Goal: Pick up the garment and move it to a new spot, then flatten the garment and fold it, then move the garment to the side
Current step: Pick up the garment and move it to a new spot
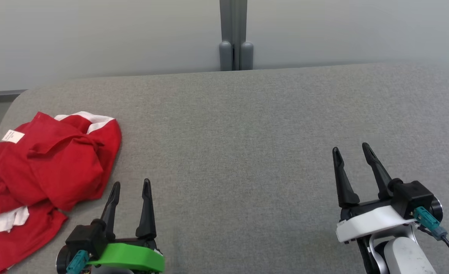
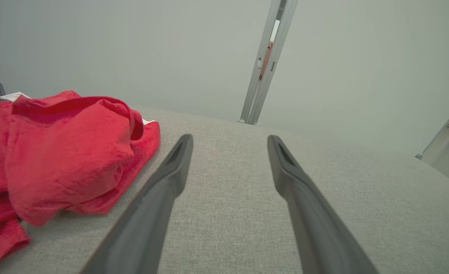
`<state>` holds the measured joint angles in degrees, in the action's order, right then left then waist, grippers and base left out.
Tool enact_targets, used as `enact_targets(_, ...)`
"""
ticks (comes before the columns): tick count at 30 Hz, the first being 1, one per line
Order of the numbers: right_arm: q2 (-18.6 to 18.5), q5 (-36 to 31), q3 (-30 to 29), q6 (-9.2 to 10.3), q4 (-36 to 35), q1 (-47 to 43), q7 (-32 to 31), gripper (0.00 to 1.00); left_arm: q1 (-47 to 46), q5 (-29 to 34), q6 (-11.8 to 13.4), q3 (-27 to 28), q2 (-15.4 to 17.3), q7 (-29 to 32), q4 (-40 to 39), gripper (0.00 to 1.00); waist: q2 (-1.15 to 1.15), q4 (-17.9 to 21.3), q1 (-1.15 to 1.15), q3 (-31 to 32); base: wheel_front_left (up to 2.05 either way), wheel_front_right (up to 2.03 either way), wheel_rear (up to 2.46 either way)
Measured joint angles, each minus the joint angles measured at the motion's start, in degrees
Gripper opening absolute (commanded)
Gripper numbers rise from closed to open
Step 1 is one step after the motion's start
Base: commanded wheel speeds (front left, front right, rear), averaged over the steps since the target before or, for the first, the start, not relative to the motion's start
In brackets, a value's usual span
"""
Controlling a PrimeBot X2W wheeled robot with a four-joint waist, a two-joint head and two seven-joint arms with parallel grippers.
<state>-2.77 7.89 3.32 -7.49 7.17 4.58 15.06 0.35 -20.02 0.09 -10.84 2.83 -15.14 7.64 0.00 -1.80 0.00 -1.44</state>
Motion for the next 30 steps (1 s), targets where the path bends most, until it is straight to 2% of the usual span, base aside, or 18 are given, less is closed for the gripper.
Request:
enact_targets(9,-0.03,0.97,1.8,0.0,0.88,-0.76,0.01,1.0,0.26,0.88,0.88,2.29,-0.01,-0.02,0.07,1.0,0.0,-5.97,0.0,0.53,0.0,0.0,0.0)
enact_targets(12,-0.02,1.2,2.64,0.0,1.37,-0.82,0.01,1.0,0.51,-0.59,1.41,3.68,-0.02,-0.02,0.05,1.0,0.0,-8.37,0.0,0.73,0.0,0.0,0.0)
enact_targets(23,0.01,2.38,5.15,0.0,2.63,-0.83,0.01,1.0,1.13,0.94,1.46,4.94,-0.02,-0.02,0.1,1.0,0.0,-17.38,0.0,1.24,0.0,0.0,0.0)
enact_targets(30,0.01,2.63,6.08,0.0,2.93,-0.8,0.01,1.0,1.26,1.42,1.46,5.65,-0.02,-0.02,-0.42,1.0,0.0,-21.44,0.0,1.22,0.0,0.0,0.0)
